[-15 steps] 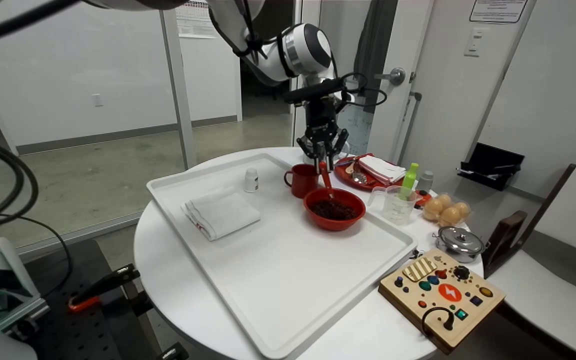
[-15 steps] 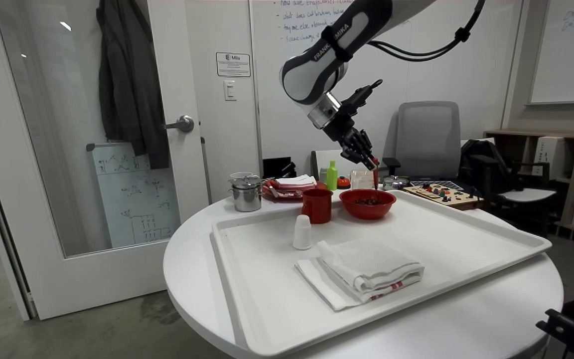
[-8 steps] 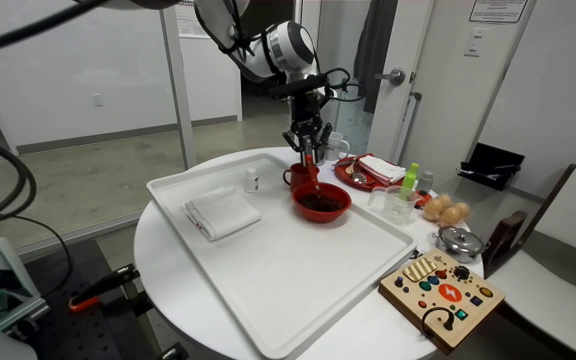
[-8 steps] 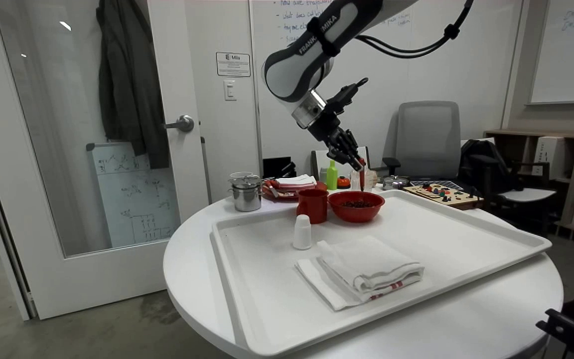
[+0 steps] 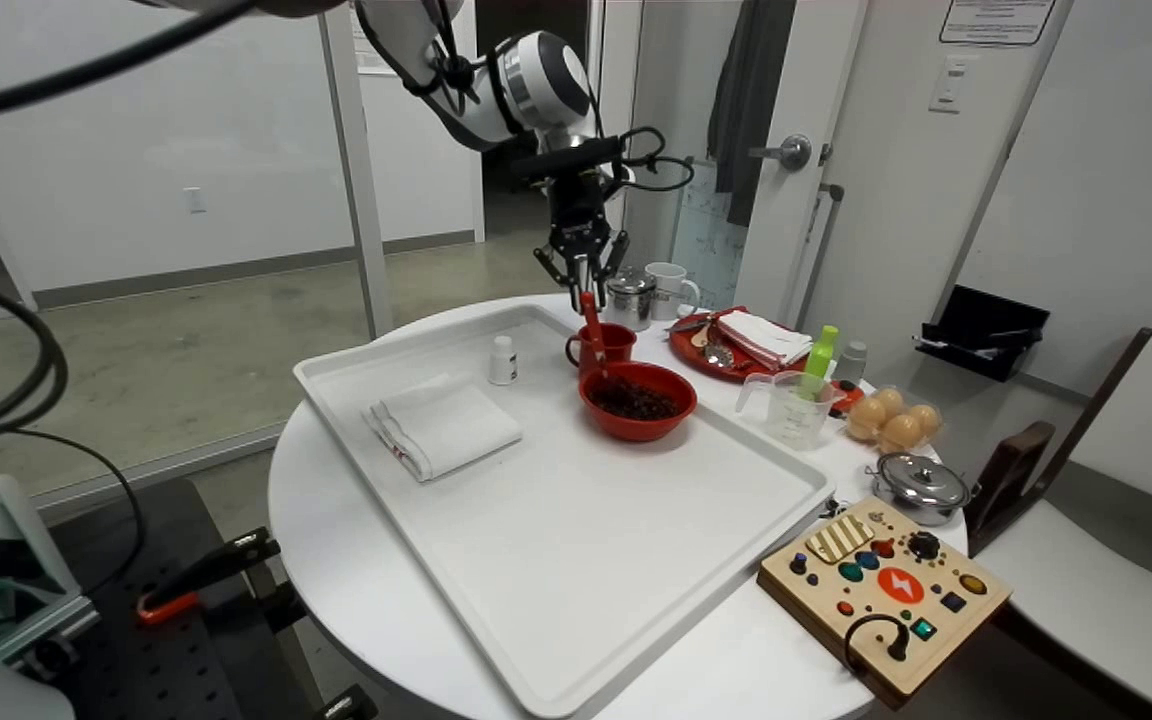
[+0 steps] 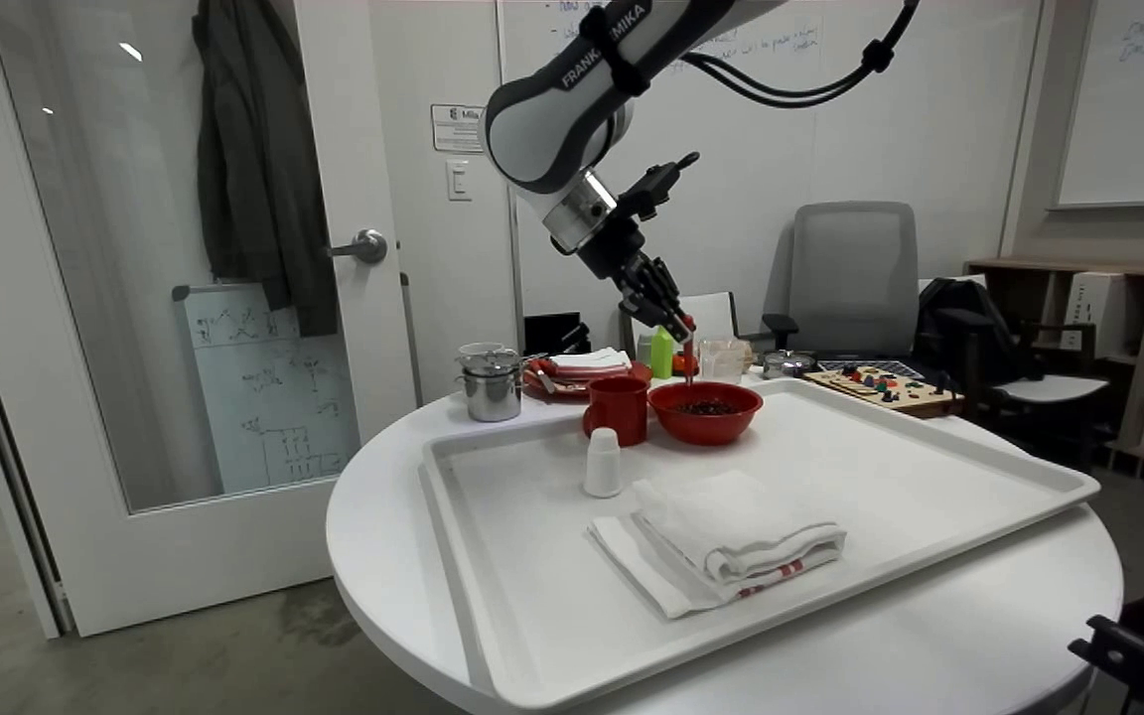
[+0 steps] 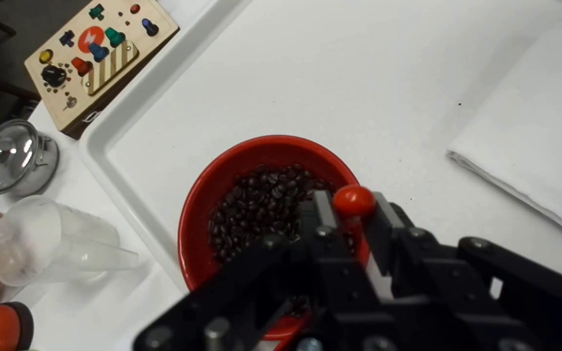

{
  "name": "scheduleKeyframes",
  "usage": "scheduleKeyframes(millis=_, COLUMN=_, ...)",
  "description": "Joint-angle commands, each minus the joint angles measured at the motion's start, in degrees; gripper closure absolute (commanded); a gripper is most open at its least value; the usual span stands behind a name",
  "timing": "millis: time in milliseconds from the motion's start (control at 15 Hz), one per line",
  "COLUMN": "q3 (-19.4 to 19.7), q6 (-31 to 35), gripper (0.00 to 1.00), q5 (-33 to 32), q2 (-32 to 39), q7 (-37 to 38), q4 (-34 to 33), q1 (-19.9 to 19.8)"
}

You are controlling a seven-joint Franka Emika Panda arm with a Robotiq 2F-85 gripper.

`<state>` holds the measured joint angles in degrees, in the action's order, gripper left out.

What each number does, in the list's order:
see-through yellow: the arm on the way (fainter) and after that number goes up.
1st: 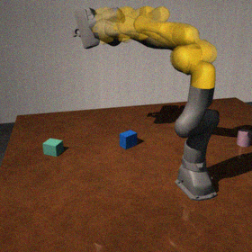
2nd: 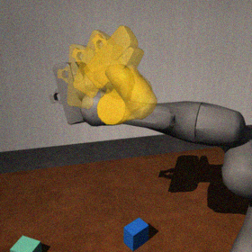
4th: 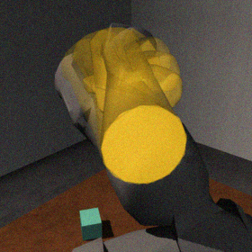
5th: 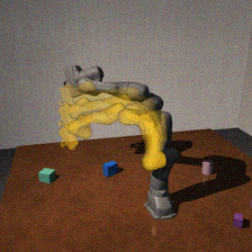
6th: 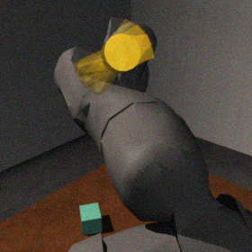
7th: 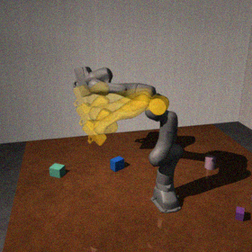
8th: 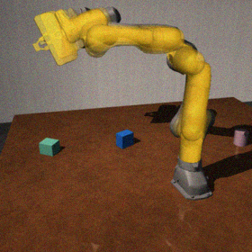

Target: Use the spoon to stir the contents in the orange bowl then put the spoon in the cup

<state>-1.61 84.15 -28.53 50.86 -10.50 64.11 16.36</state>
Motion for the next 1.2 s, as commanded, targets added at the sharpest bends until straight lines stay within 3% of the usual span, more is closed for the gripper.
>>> scheduleKeyframes(millis=0, q3=0.25, q6=-1.42, gripper=0.88, q5=-0.10, q2=0.98, q7=-2.24, q4=-3.06, q1=0.04)
scheduleKeyframes(millis=267, q3=1.41, q6=-1.99, gripper=0.88, q5=0.92, q2=2.57, q7=-2.32, q4=-5.22, q1=-2.38)
scheduleKeyframes(millis=733, q3=2.17, q6=-1.25, gripper=0.88, q5=2.12, q2=2.46, q7=-1.62, q4=-2.96, q1=-6.85)
scheduleKeyframes(millis=1133, q3=1.35, q6=-1.17, gripper=0.89, q5=1.73, q2=2.31, q7=-1.73, q4=-3.95, q1=-5.53)
